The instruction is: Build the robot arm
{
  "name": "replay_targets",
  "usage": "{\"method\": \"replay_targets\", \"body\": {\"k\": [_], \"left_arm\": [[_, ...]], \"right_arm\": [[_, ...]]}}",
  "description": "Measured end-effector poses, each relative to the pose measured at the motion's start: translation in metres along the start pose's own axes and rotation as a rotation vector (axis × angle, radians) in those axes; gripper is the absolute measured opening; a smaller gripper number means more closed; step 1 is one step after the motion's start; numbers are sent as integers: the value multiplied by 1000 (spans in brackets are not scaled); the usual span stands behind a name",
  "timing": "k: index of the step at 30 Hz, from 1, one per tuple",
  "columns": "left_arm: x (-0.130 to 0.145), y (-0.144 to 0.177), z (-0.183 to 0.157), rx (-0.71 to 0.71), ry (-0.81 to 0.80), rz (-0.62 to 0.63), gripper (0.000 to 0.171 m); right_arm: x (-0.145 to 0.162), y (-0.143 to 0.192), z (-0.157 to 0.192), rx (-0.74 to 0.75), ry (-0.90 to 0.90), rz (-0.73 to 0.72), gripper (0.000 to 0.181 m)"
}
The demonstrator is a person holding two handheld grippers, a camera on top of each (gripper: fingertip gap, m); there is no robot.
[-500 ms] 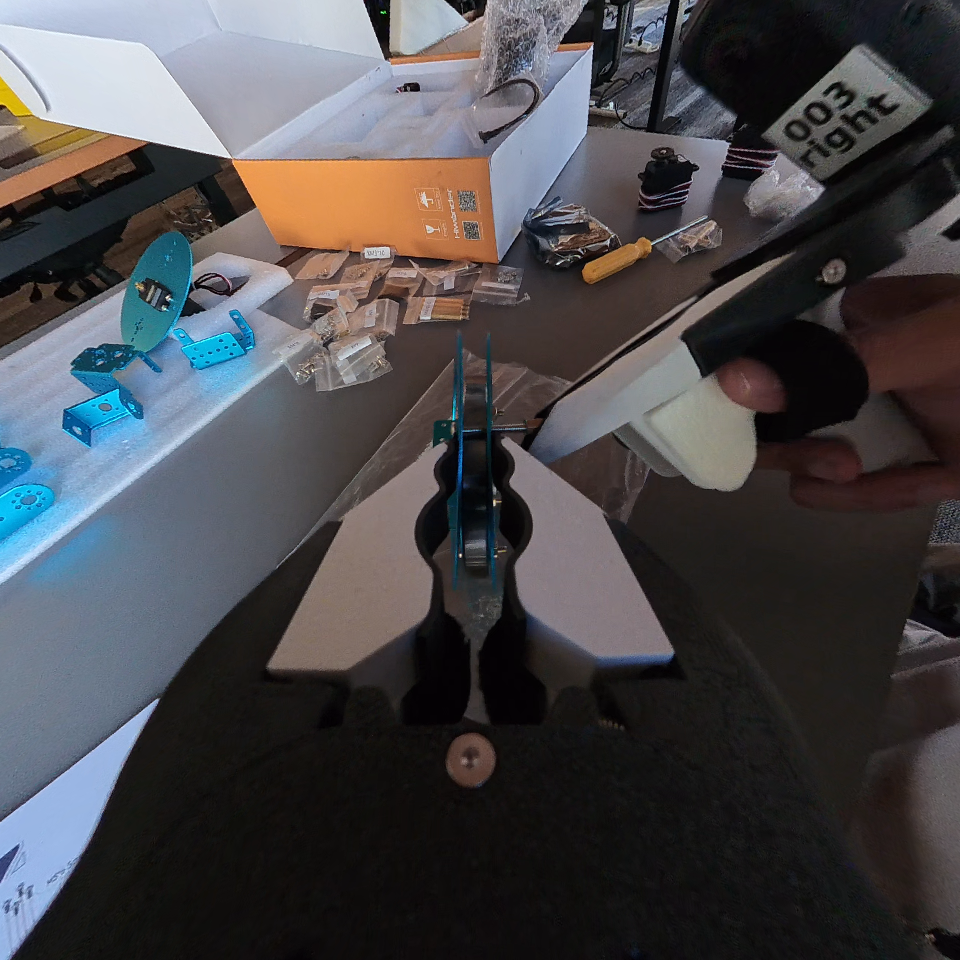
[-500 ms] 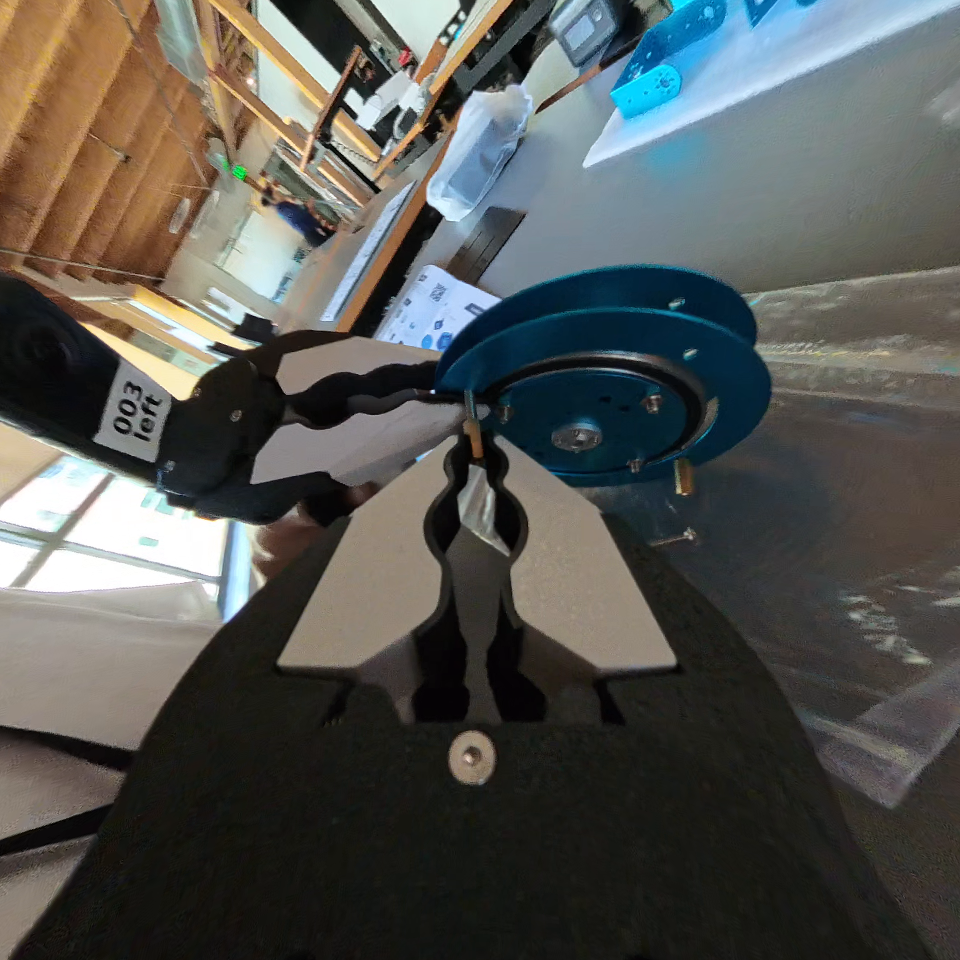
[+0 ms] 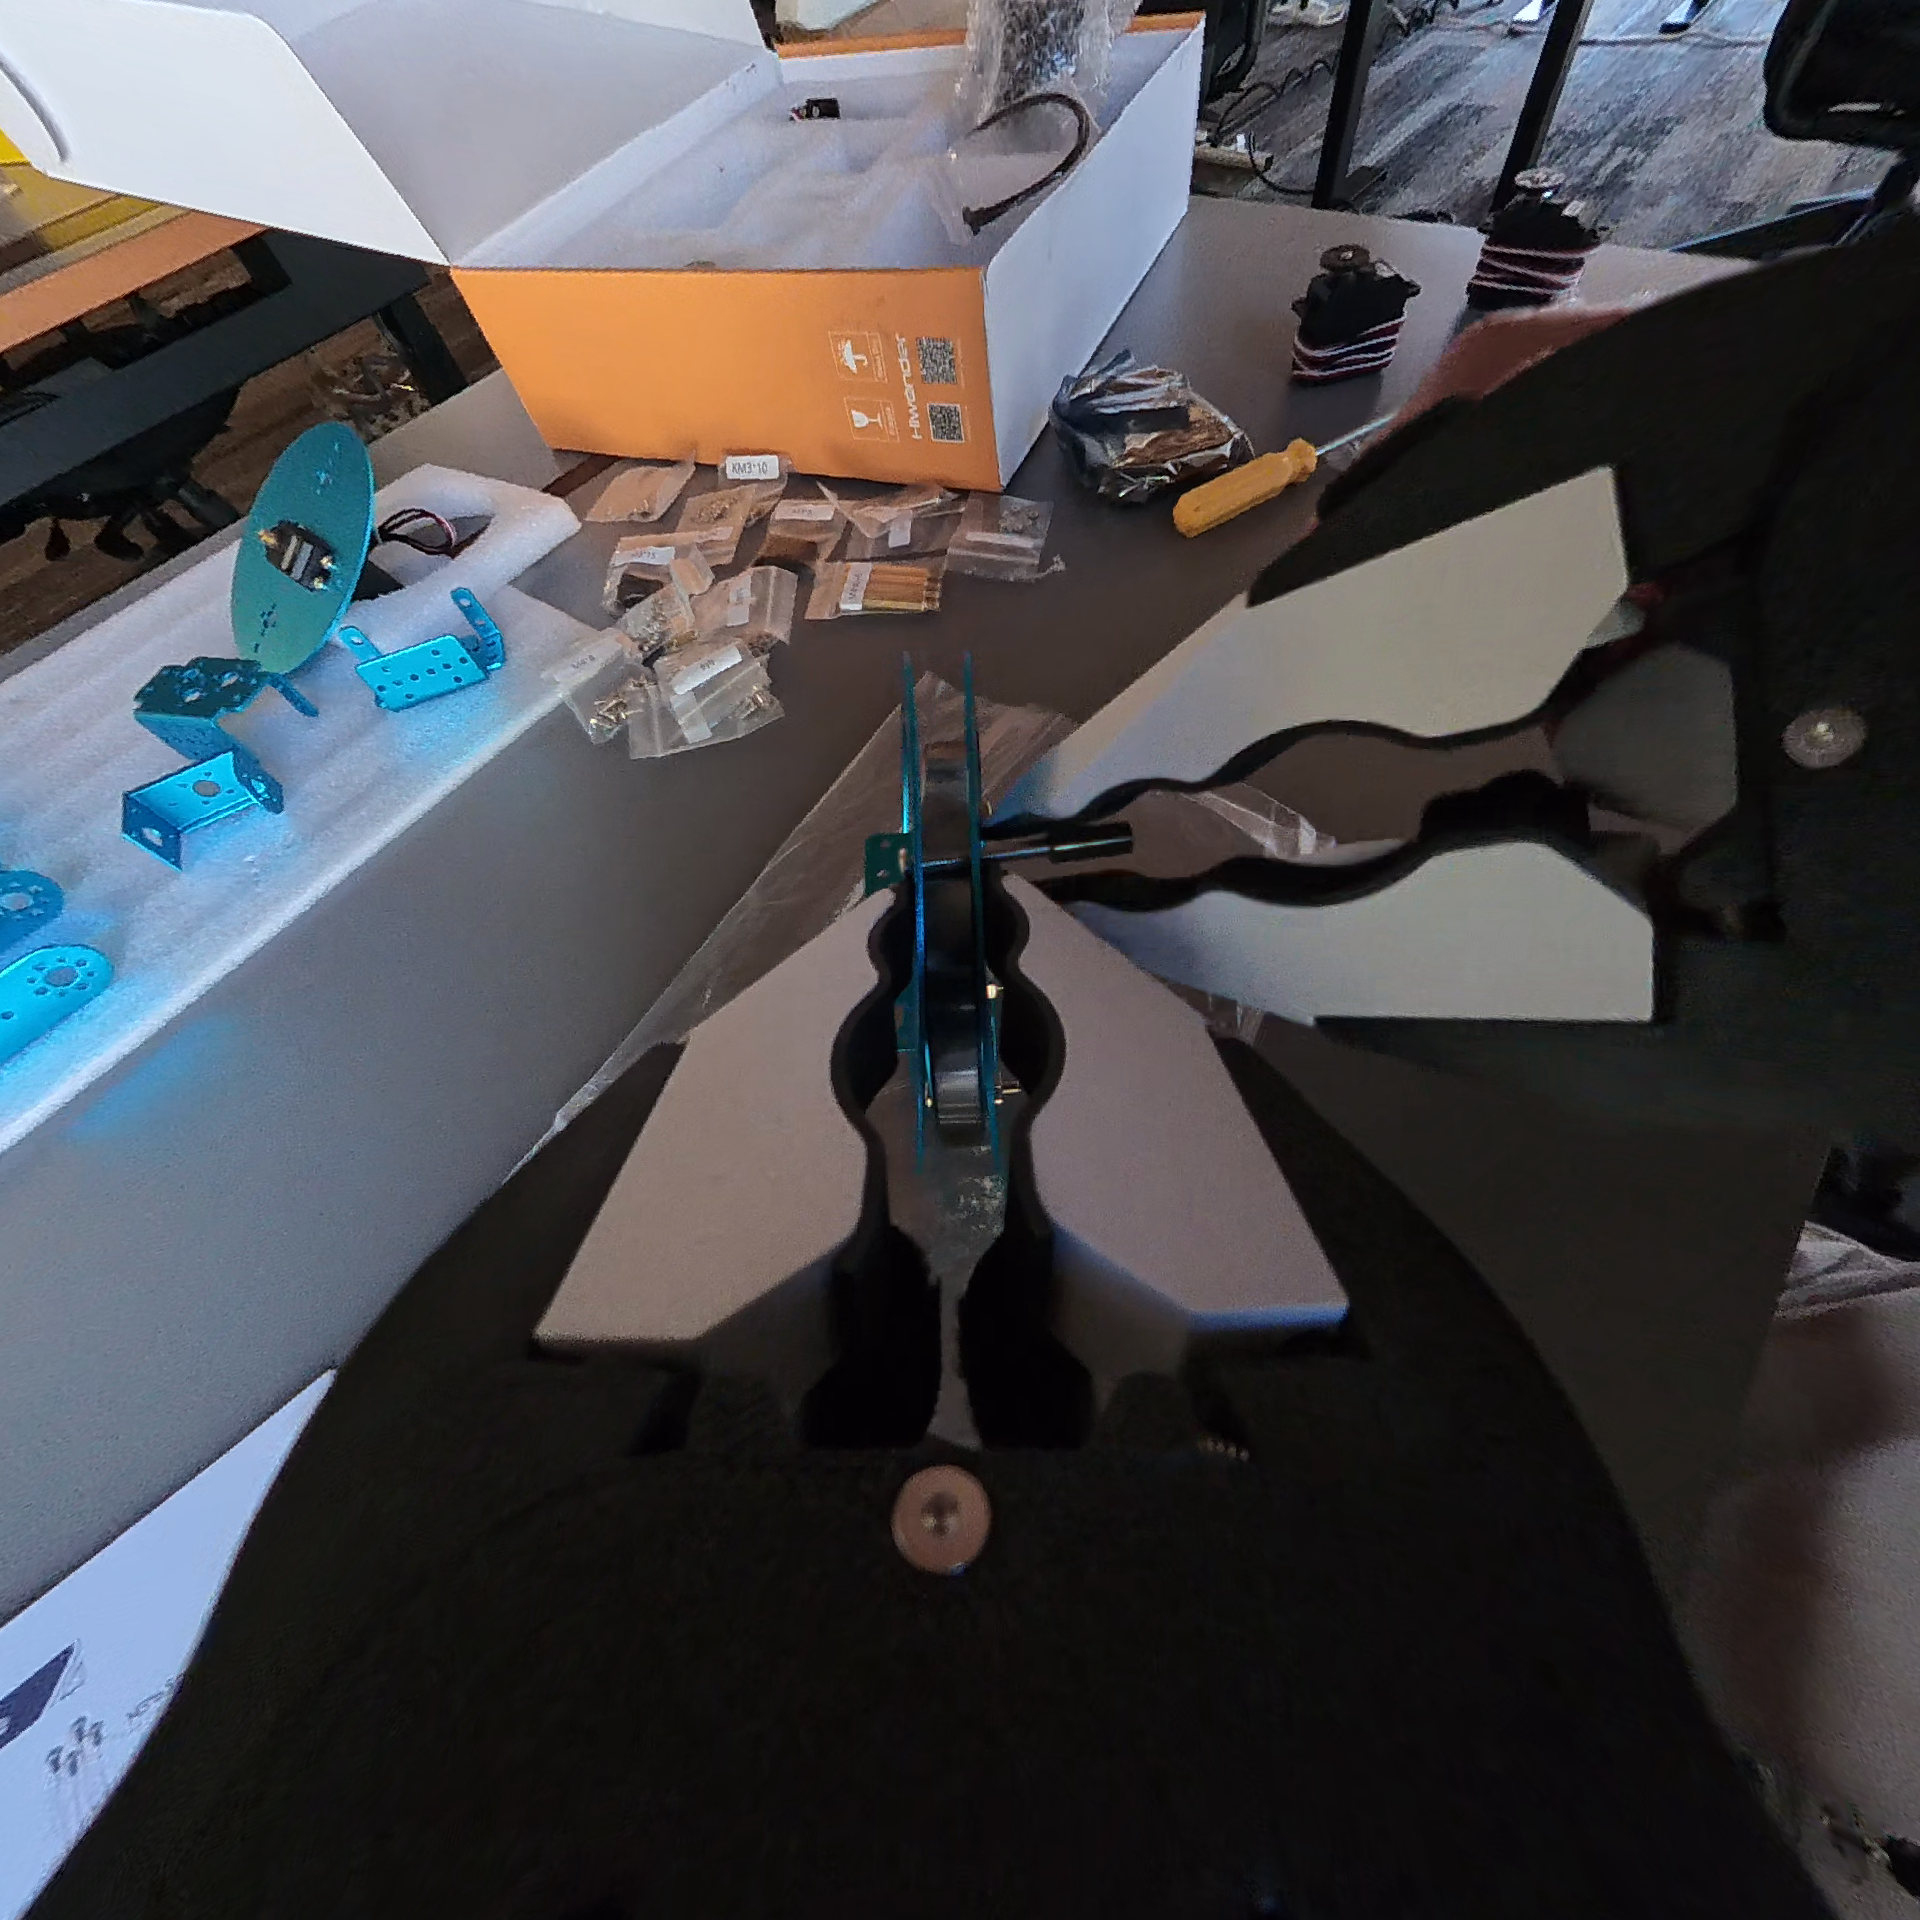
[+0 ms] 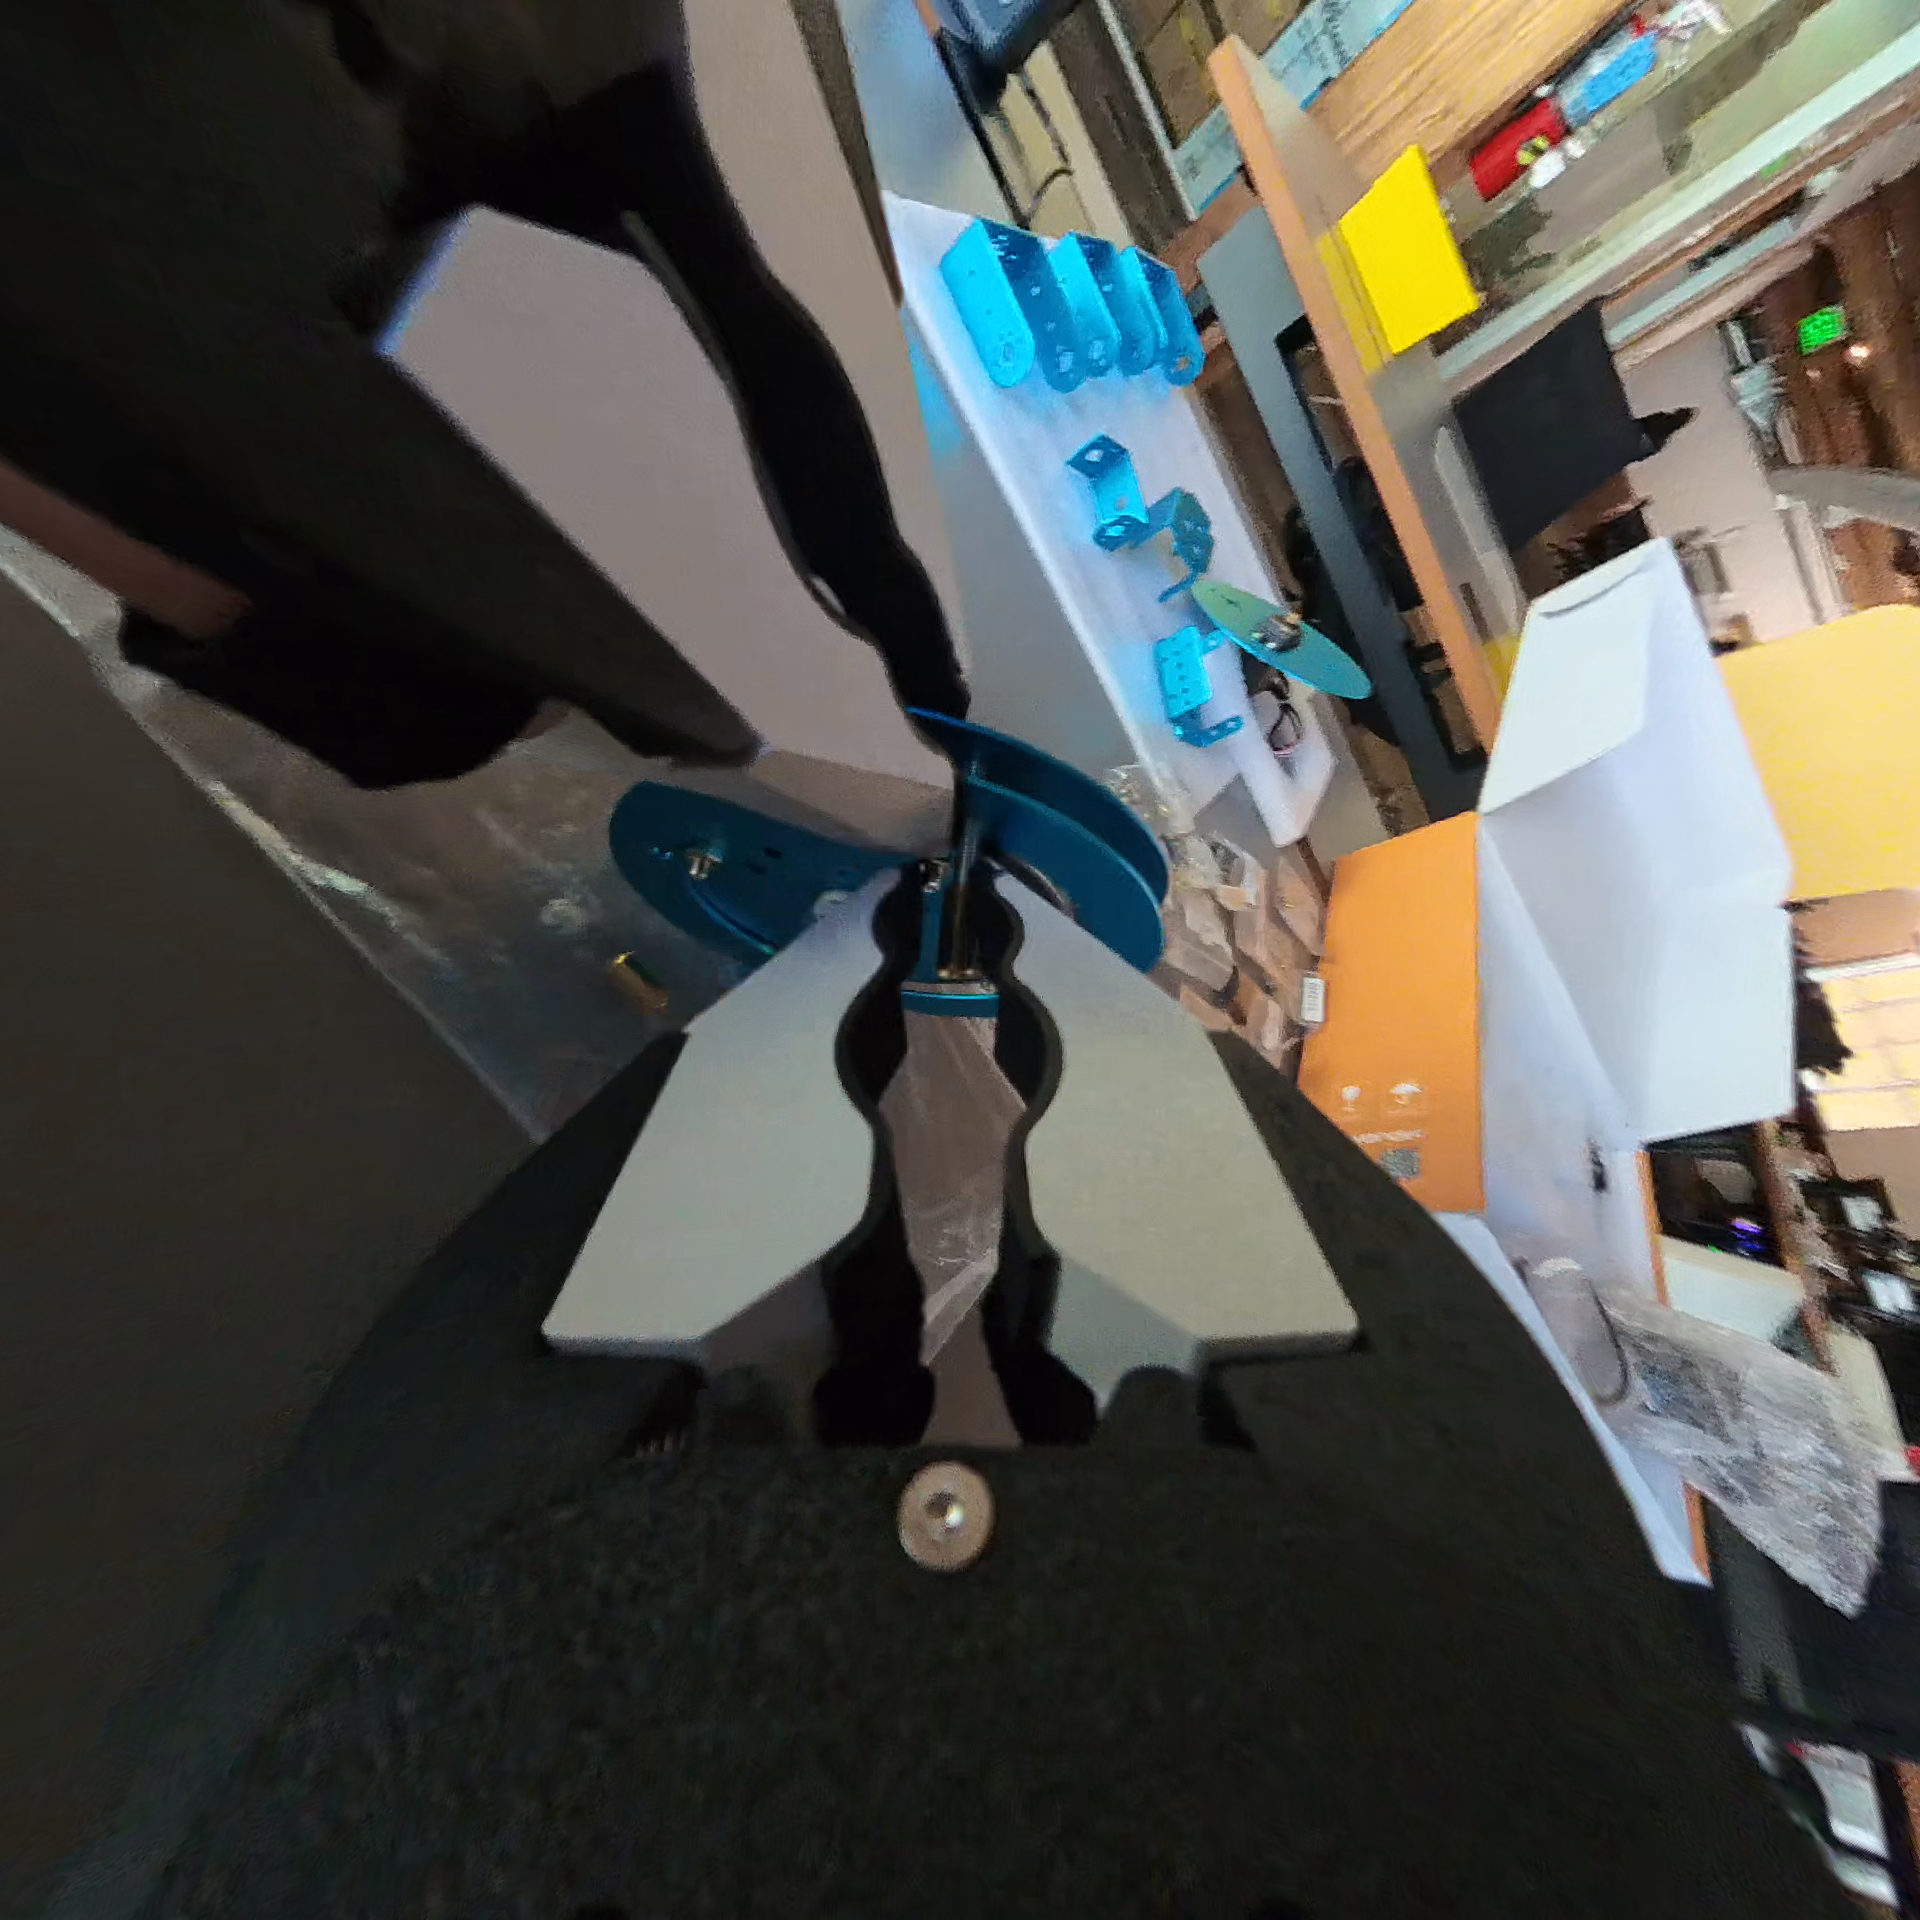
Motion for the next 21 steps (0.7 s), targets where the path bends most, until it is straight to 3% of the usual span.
{"method": "replay_targets", "body": {"k": [4,10,12,14,16,21], "left_arm": [[2,1,-1,5,-20,-26,12],[2,2,3,12,19,-50,12],[1,1,4,15,17,-46,12],[1,1,3,24,26,-47,12],[0,1,0,32,25,-52,12],[1,3,0,27,24,-41,12]], "right_arm": [[1,0,-1,-256,-264,49,4],[1,-3,1,-948,-987,263,4],[2,-3,1,-1064,-1097,310,5],[1,-1,2,-1075,-1084,315,4],[4,1,1,-969,-911,280,5],[0,7,-7,-440,-287,175,13]]}}
Point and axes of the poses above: each gripper's, where its closed fingertips meet, y back along the fingers, x out of its underside, z = x × y across the jaws, the point moved 3 cm from there along y, back along the fingers, and after that the axes turned 13 degrees about -y, right-handed, at the moved point
